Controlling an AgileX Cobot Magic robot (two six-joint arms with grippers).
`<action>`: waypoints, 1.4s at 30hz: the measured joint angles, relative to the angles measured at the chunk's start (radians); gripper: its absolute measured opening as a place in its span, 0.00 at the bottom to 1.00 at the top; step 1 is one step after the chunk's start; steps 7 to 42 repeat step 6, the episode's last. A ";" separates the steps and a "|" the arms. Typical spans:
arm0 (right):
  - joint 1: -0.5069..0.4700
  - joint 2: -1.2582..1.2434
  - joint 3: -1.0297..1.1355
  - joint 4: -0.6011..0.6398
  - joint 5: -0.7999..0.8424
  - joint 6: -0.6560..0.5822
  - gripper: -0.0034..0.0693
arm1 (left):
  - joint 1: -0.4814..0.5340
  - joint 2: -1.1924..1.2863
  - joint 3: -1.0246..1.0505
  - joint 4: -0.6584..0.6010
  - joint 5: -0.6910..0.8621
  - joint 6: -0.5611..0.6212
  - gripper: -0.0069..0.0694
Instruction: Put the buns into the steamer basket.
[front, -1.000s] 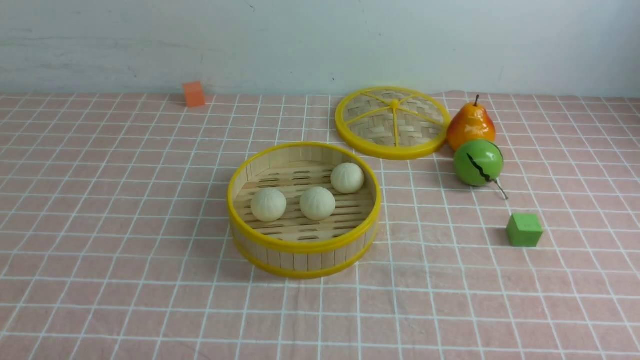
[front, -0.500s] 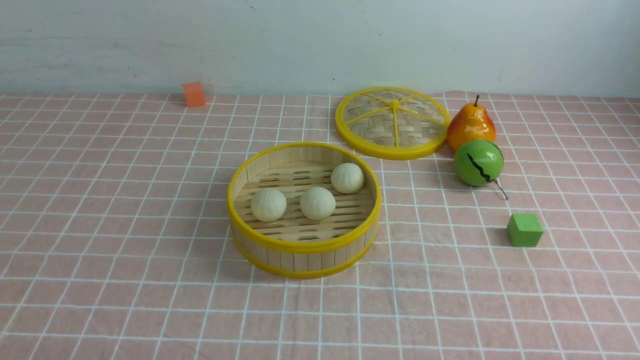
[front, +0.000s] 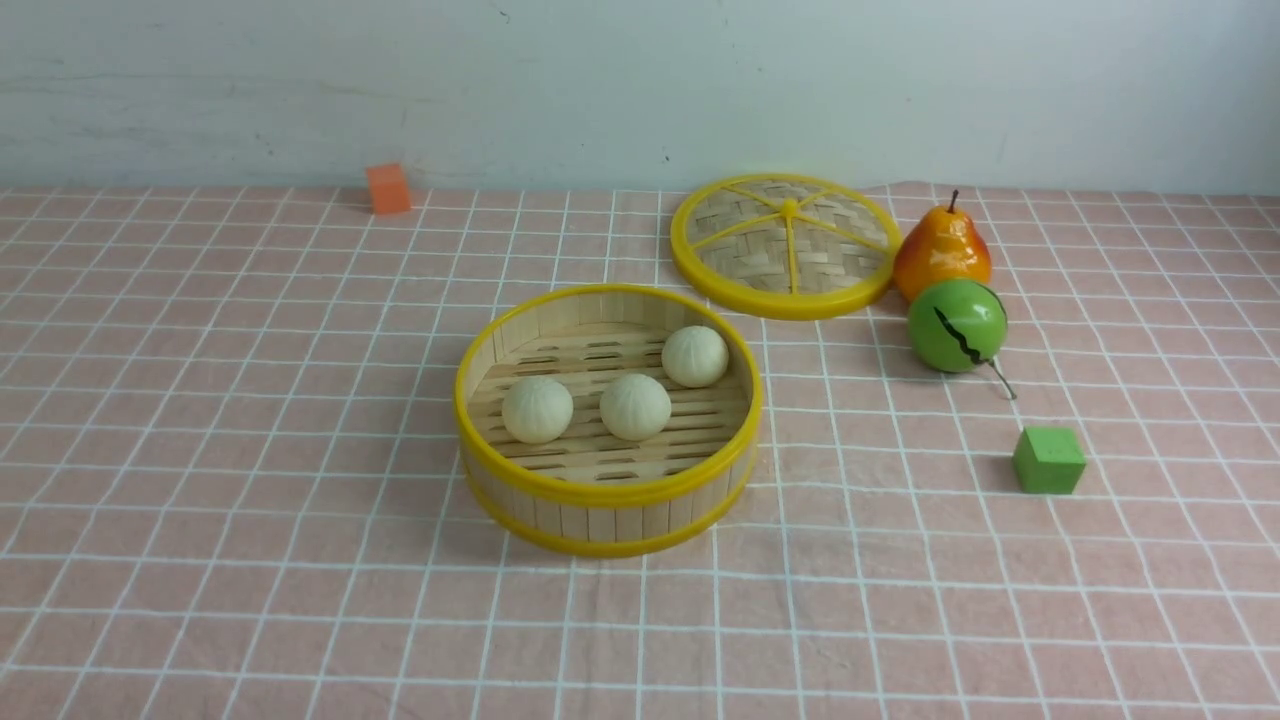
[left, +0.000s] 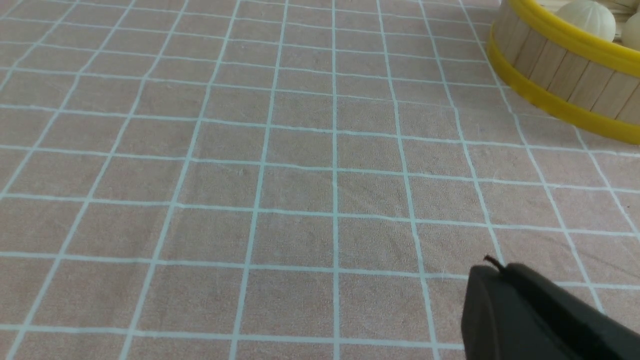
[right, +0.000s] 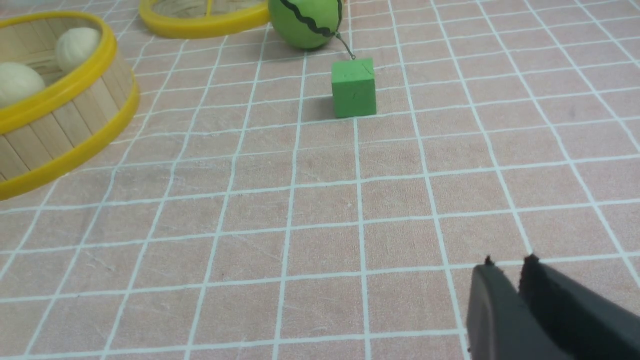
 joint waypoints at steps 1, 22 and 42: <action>0.000 0.000 0.000 0.000 0.000 0.000 0.16 | 0.000 0.000 0.000 0.000 0.000 0.000 0.08; 0.000 0.000 0.000 0.000 0.000 0.000 0.17 | 0.000 0.000 0.000 0.000 0.000 0.000 0.08; 0.000 0.000 0.000 0.000 0.000 0.000 0.17 | 0.000 0.000 0.000 0.000 0.000 0.000 0.08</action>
